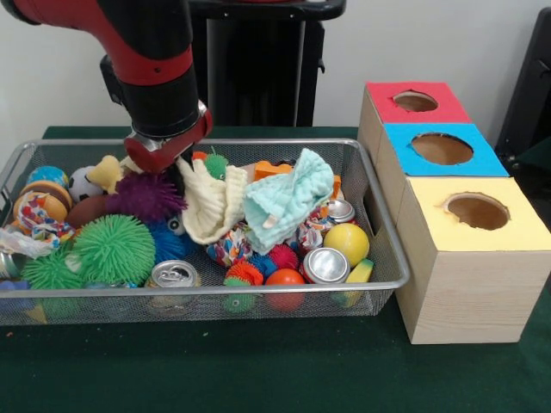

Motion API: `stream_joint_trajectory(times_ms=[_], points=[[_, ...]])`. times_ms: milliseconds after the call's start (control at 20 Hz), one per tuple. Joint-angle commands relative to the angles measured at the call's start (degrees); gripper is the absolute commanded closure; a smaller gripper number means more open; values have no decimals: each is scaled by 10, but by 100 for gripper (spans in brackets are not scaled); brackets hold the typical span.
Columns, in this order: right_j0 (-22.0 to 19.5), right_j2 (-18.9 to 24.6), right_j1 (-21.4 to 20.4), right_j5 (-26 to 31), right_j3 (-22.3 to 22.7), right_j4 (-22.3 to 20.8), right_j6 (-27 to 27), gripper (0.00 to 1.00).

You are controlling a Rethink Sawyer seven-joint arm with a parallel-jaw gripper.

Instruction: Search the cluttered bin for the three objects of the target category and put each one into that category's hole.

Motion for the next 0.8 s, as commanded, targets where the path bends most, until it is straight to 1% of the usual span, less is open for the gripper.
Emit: stream_joint_trajectory(times_ms=[50,200,400,550,800], points=[[29,-27,10,53,12,49,238,100],[45,-39,6,44,13,53,252,100],[56,-47,5,28,22,72,279,100],[68,-57,3,35,21,80,295,100],[99,-70,-10,74,9,100,332,100]])
